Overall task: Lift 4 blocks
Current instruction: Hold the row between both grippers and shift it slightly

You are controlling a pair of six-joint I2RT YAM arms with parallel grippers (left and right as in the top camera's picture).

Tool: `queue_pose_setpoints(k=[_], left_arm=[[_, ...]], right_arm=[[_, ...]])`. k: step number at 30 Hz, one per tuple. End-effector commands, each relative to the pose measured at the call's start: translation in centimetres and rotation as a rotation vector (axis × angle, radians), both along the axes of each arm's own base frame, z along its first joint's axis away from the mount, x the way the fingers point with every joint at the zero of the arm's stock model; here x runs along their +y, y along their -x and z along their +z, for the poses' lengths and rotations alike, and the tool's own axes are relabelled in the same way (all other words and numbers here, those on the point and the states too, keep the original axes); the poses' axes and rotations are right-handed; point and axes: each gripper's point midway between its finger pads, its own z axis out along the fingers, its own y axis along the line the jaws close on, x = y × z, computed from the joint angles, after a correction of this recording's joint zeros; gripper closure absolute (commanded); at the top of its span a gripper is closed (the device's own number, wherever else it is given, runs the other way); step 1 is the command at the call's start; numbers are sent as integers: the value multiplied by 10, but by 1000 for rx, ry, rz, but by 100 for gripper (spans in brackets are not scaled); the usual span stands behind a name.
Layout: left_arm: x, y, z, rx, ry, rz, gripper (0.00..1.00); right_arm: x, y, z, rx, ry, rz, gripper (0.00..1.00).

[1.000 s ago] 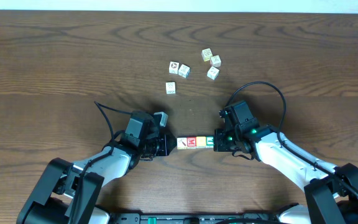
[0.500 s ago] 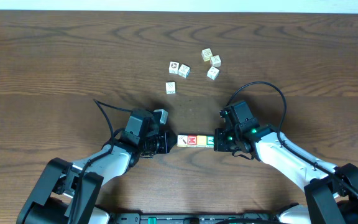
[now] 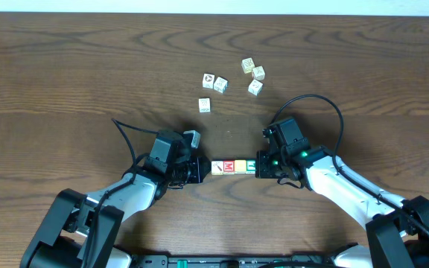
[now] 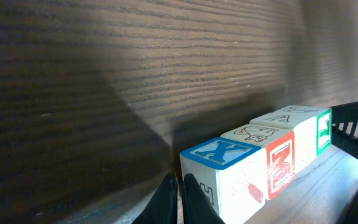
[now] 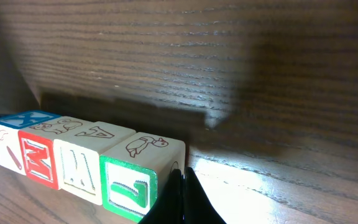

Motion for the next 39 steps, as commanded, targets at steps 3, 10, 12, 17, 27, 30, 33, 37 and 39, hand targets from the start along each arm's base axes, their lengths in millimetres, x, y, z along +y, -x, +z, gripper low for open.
queue_pose_setpoints(k=[3, 10, 12, 17, 27, 30, 33, 37, 39], left_arm=[[-33, -5, 35, -34, 139, -107, 93], [-37, -14, 44, -57, 149, -108, 93], [-38, -15, 45, -60, 150, -109, 93], [-37, -14, 45, -56, 148, -109, 93], [-37, -14, 45, -53, 150, -107, 93], [-40, -11, 47, -48, 166, -122, 93], [-40, -11, 47, -47, 167, -123, 93], [-40, -11, 47, -46, 168, -123, 93], [-40, -11, 47, -46, 168, -123, 93]], right_arm=[[53, 5, 42, -1, -231, 129, 99], [55, 2, 48, -19, -236, 137, 99], [55, 1, 48, -20, -237, 137, 99], [56, -1, 51, -28, -240, 138, 99], [60, -8, 60, -50, -244, 145, 99], [59, -6, 60, -47, -237, 153, 99], [59, -6, 60, -46, -237, 153, 99], [58, -6, 59, -45, -236, 154, 99], [58, -6, 59, -49, -234, 159, 99]])
